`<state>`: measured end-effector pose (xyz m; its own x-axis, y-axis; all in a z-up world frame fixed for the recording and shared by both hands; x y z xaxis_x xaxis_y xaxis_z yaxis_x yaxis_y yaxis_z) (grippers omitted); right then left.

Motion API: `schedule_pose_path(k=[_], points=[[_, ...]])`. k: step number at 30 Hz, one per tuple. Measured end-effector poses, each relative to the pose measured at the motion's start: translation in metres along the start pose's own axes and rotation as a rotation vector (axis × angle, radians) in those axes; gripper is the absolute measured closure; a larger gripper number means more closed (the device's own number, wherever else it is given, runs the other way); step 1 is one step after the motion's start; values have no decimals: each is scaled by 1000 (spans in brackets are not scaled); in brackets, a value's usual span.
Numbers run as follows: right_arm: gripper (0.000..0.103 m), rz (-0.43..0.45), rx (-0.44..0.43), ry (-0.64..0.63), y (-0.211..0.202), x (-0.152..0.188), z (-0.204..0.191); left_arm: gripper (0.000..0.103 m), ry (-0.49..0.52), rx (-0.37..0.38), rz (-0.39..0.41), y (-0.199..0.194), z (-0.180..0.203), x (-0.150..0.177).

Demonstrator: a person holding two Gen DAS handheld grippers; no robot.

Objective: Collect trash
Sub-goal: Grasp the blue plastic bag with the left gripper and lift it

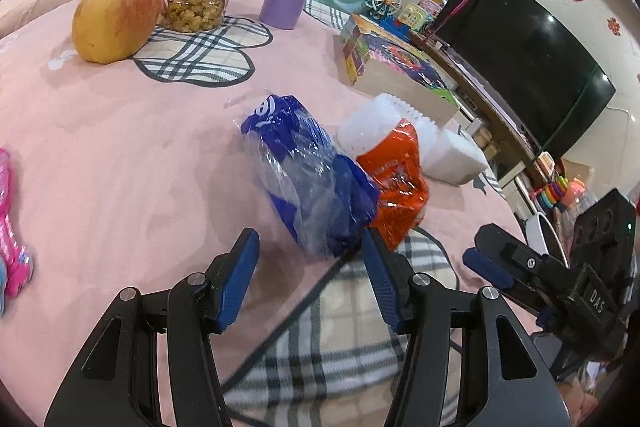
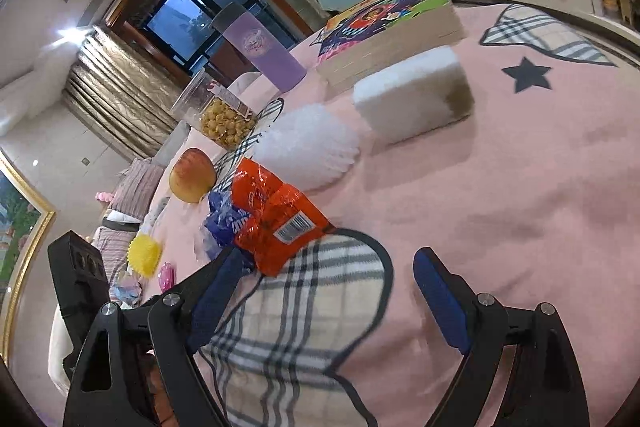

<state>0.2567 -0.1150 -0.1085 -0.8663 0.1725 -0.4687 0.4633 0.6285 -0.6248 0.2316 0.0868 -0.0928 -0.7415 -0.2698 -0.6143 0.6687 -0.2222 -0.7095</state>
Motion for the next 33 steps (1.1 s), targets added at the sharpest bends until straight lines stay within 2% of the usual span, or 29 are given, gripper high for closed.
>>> schedule_pose_path(k=[3,5,7,9,10,11,13,15,16,17,23,24,26,28,30,31,33], points=[[15,-22,-13,0,10,-5,-3,56,10,15,0,4,-2,-4],[15,-41,-29,-4,19,-8,-5,72,22,31,-5,5,-1,-6],[17,-58,-26,-6,28,-9,-7,77,40,40,-5,6,-1,-7],[25,-67,-36,-15,33,-11,-10,88,53,52,-8,7,1,-7],[29,-79,-45,-24,37,-11,-14,89,56,55,-10,7,1,-7],[43,-90,-49,-30,40,-11,-16,90,59,52,-8,7,0,-7],[49,-110,-58,-45,44,-8,-20,91,60,50,-2,6,-1,-6],[67,-108,-58,-62,42,-6,-22,93,58,44,7,3,-2,-5],[78,-108,-61,-64,41,-5,-22,94,57,43,7,1,-3,-4],[101,-114,-60,-59,39,-3,-21,94,57,41,7,0,-3,-4],[101,-86,-60,-61,21,0,-17,94,61,33,16,-11,-1,6],[96,-88,-73,-56,21,0,-18,94,60,33,17,-12,-1,8],[94,-80,-76,-54,18,-1,-22,94,59,34,15,-15,-1,11],[83,-79,-84,-54,18,0,-26,94,59,34,14,-21,-2,16],[44,-71,-93,-51,19,0,-32,94,61,22,16,-28,-6,21],[41,-59,-94,-57,19,0,-35,94,58,15,18,-31,-9,23],[41,-54,-76,-80,23,1,-41,94,42,7,23,-39,-18,27]])
Point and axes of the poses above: each gripper's, at about its wrist camera, not at the fingertips, and y roughly the way its jaws point, z to its right, x to its underside, the point moved 5 cm from there along y, roughly the way its jaws point, and after that the axes turned 4 degrees about y, right-handed, at the moved point
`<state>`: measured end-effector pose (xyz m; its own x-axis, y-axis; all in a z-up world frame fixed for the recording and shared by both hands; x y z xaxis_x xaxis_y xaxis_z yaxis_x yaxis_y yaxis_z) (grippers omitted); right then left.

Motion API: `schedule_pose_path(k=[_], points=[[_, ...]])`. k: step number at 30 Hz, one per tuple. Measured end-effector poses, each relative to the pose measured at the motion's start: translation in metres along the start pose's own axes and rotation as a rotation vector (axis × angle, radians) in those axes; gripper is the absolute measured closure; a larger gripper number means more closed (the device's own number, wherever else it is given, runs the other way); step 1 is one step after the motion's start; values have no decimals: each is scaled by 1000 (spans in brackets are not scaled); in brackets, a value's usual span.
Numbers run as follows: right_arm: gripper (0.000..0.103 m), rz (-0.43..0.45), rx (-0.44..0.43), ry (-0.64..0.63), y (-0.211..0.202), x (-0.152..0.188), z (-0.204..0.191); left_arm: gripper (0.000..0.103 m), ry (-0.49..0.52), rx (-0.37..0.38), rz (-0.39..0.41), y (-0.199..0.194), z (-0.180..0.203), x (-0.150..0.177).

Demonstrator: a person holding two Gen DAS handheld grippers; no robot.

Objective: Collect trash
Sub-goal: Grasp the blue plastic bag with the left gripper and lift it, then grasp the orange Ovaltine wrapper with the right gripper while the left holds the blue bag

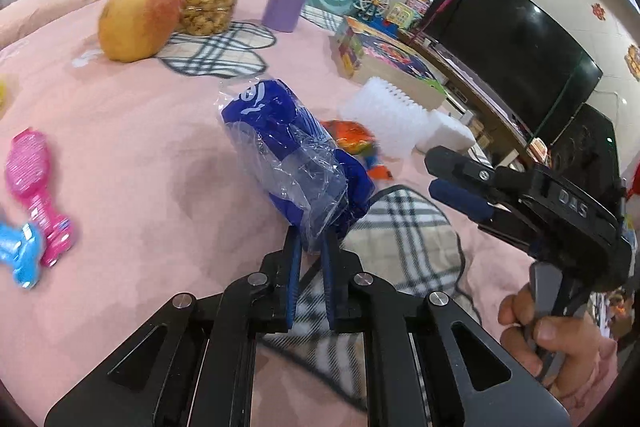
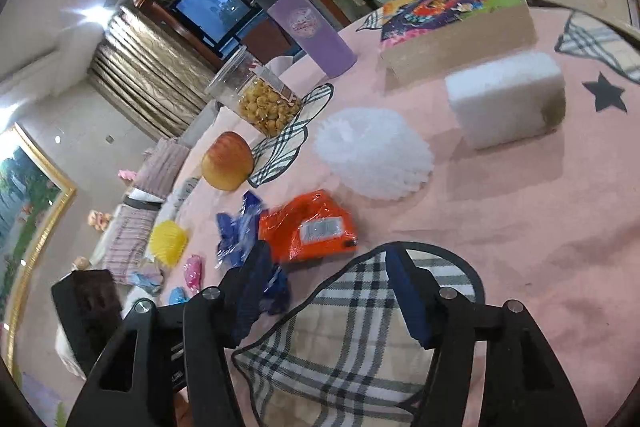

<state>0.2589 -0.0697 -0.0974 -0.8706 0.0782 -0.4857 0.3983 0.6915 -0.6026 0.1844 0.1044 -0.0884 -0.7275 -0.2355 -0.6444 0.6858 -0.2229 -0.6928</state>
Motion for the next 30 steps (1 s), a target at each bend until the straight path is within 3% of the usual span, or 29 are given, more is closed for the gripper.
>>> schedule_pose_path(k=[6,7,9,13,14,16,18,20,27,30], points=[[40,-22,47,-60,27,3,-18,94,-26,-34,19,-20,-24,9],[37,-23,56,-73,31,3,-20,94,-26,-37,19,-21,-26,9],[22,-22,69,-95,41,2,-25,94,-32,-41,17,-24,-30,12],[17,-31,122,-125,62,-1,-28,94,-43,-38,9,-25,-35,16],[20,-29,135,-129,64,-1,-27,94,-43,-37,8,-25,-35,17],[36,-27,169,-138,67,-1,-25,94,-38,-34,9,-26,-33,17],[77,-39,189,-139,68,1,-22,94,-32,-29,11,-27,-29,18],[95,-42,187,-133,64,4,-19,94,-21,-21,11,-27,-24,18],[101,14,147,-125,23,8,-16,94,30,14,9,-24,3,18],[97,29,145,-124,7,9,-14,94,41,27,10,-22,14,18]])
Point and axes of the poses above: each gripper's, at about its wrist camera, not at the fingertips, and y roughly the way its jaws point, z to its right, x to its underside, the point moved 5 cm from there along y, roughly the way its jaws point, and after that the axes turned 4 degrees about y, right-handed, at the moved point
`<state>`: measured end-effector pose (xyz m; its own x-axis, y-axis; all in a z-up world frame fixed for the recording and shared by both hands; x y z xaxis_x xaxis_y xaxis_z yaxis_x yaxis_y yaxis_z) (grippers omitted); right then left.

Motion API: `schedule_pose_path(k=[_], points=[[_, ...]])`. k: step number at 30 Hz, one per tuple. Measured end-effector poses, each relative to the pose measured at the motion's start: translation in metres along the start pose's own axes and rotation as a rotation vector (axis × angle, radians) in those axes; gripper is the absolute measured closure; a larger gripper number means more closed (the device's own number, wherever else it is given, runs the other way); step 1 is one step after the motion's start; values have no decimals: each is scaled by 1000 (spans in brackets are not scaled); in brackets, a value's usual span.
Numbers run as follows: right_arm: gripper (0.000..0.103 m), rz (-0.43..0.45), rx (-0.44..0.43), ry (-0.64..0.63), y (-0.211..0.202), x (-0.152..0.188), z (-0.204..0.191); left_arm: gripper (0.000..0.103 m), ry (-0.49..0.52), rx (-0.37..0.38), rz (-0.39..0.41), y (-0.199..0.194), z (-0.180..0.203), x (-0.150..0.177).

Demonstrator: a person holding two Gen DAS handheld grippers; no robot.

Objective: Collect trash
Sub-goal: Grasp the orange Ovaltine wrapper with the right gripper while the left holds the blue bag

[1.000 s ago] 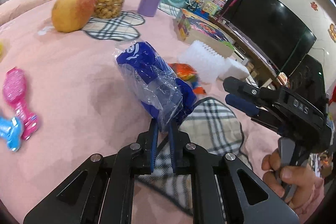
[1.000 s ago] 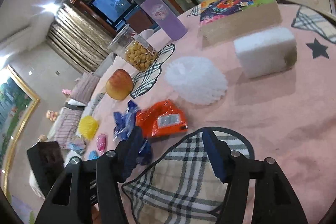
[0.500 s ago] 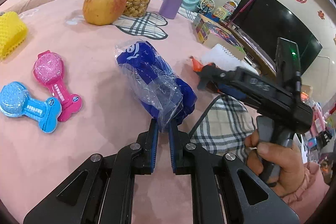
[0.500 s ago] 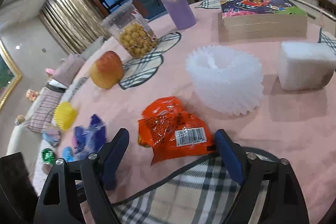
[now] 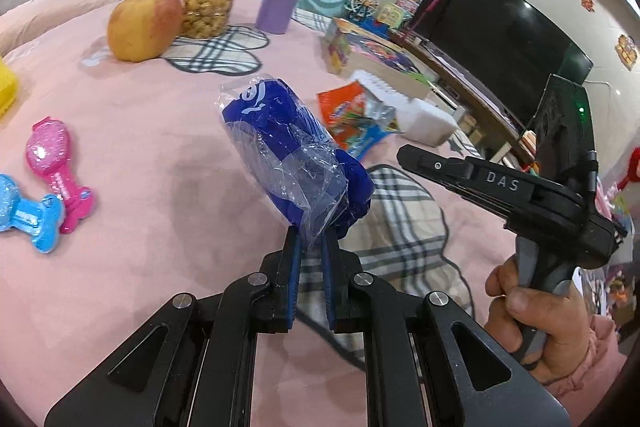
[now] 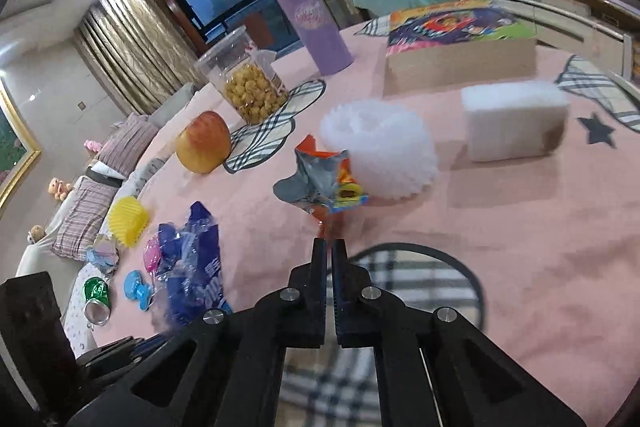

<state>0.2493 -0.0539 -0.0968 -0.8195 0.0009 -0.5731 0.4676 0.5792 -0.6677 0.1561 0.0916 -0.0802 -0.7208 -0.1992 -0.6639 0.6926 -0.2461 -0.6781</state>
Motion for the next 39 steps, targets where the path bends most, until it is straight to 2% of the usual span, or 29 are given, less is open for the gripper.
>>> schedule_pose_path(k=[4,6,7,8,10,13,16,18,19,29,39], points=[[87,-4,-18,7,-4,-2,3,94,4,-1,6,-2,6,0],[66,-3,-29,7,-2,-3,0,94,2,-7,5,-3,5,1],[62,-1,-36,5,1,-3,-2,94,-2,-9,4,-4,3,1],[58,1,-33,3,3,-3,-4,94,-8,-12,3,-4,1,2],[58,-1,-16,3,11,-3,-5,94,-11,-17,2,-5,-1,3],[60,-12,8,15,25,-5,-3,94,-12,-21,2,-6,-4,4],[67,-8,38,6,35,-10,-4,94,-13,-20,0,-6,-4,4],[98,-13,42,4,39,-10,-3,94,-7,-16,2,-7,-1,4],[99,-15,40,5,39,-10,-3,94,-2,-14,5,-7,1,4],[102,41,-39,42,-17,3,10,94,44,26,-6,-2,31,7],[102,122,2,104,-88,18,57,94,162,105,-42,18,97,7]])
Point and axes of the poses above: each gripper's, at about its wrist camera, not at the fingertips, and y roughly the way its jaws point, z to its right, x to its underside, the point moved 5 cm from there along y, roughly the way its jaws point, and after that the axes turned 4 degrees about y, right-handed, at the moved point
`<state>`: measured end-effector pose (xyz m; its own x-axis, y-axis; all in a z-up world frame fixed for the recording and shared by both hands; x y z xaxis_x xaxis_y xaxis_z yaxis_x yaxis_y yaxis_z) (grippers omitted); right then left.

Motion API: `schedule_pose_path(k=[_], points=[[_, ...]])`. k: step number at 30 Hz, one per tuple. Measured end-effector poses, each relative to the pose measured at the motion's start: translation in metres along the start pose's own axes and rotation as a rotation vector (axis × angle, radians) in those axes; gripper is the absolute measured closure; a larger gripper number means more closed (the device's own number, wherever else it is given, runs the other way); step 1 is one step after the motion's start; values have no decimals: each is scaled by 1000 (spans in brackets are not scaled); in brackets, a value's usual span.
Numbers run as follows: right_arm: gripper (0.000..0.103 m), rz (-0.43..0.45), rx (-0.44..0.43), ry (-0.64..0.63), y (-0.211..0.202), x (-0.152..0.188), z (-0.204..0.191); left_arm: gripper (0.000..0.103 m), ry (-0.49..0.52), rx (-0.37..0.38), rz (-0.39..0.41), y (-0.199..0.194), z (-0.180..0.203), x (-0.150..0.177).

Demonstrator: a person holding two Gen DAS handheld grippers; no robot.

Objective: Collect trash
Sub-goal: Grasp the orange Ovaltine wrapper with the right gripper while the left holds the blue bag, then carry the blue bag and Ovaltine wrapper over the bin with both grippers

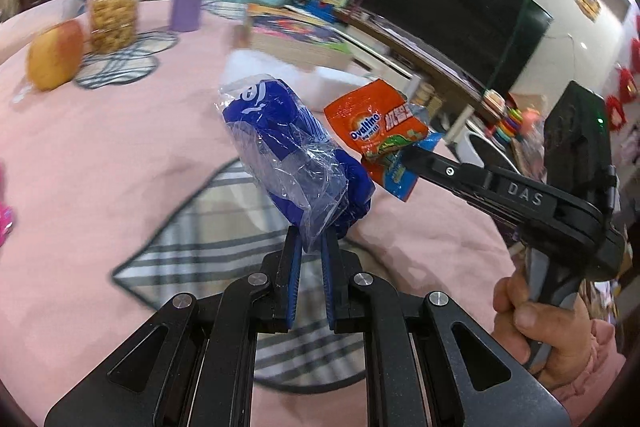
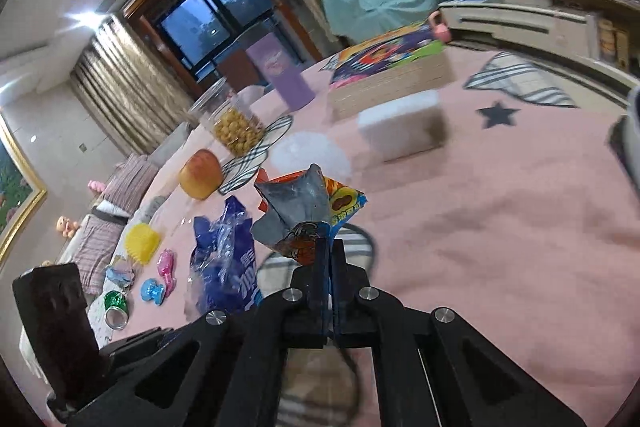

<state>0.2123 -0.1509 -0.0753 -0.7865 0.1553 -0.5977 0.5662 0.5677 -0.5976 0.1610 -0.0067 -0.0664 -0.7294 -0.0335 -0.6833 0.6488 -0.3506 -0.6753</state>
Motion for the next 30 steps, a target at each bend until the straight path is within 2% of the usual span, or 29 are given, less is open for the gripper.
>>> schedule_pose_path(k=[16,30], points=[[102,151,119,125,-105,-10,90,94,232,127,-50,46,131,-19],[102,270,203,224,-170,-23,156,94,344,184,-63,72,208,-31]])
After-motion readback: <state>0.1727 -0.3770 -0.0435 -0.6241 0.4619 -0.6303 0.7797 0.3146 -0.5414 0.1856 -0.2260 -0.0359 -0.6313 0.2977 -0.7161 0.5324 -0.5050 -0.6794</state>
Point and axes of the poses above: each gripper's, at about its wrist camera, not at the fingertips, and y roughly the way its jaws point, z to its right, x to its underside, the point moved 5 cm from there along y, roughly the way its jaws point, and after that the axes turned 4 degrees about y, right-handed, at the moved point
